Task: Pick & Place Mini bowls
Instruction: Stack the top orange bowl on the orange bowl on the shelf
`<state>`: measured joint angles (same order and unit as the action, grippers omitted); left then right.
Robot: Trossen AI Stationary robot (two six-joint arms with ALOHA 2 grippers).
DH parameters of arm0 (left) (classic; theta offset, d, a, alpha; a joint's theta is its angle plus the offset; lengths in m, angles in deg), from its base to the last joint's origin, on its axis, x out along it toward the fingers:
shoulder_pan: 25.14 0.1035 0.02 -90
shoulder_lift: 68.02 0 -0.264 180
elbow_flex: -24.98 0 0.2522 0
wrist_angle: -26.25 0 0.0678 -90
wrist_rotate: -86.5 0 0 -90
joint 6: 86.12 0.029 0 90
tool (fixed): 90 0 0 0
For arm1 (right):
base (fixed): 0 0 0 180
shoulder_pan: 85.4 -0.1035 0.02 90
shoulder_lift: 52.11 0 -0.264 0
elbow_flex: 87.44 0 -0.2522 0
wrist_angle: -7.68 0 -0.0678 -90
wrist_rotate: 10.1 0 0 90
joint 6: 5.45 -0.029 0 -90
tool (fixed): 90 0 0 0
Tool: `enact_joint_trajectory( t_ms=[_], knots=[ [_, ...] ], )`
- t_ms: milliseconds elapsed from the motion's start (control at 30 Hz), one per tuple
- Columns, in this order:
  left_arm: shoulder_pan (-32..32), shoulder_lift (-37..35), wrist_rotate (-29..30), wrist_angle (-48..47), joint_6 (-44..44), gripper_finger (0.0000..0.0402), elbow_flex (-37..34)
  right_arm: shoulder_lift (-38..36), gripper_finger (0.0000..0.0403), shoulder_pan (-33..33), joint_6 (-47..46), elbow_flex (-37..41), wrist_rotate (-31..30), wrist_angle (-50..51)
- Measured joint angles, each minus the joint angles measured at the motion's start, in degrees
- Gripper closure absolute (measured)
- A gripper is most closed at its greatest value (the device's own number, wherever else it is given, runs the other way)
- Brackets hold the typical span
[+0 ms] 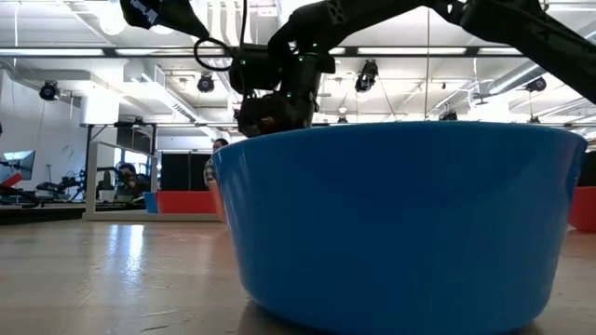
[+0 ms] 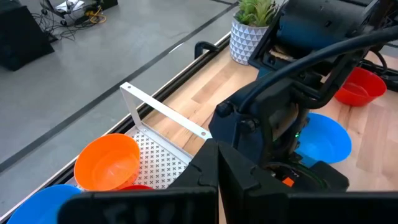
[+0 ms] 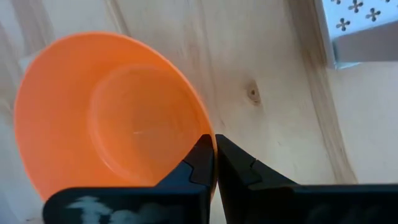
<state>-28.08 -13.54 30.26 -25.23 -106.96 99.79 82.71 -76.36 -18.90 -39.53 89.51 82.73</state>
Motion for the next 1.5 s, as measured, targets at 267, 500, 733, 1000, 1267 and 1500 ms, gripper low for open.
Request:
enact_joint_trajectory(
  t_ms=[267,500,733,1000,1267,1500],
  knots=[
    [0.0,-0.07,0.0,0.0,0.17,0.0402,0.0,-0.09,0.0328,-0.57,0.22,-0.09,-0.09,-0.18],
    [0.0,-0.11,-0.02,-0.2,0.17,0.0402,0.0,-0.85,0.0285,-0.52,0.63,-1.72,-0.12,1.84],
    [0.0,-0.48,-1.08,-2.41,-1.27,0.0401,0.0,-6.38,0.0278,-0.45,3.77,-4.4,-0.59,9.54],
    [0.0,0.86,-5.41,-3.52,-1.24,0.0402,-0.35,-17.31,0.029,-0.55,5.51,-3.47,-0.83,9.24],
    [0.0,6.01,-11.23,-3.23,0.38,0.0402,-0.37,-27.54,0.0301,-0.57,10.18,-3.04,-0.83,8.28],
    [-0.02,11.7,-17.53,-2.76,1.8,0.0402,-0.44,-32.34,0.0311,-1.96,11.88,-2.95,-0.76,7.57]
  ],
)
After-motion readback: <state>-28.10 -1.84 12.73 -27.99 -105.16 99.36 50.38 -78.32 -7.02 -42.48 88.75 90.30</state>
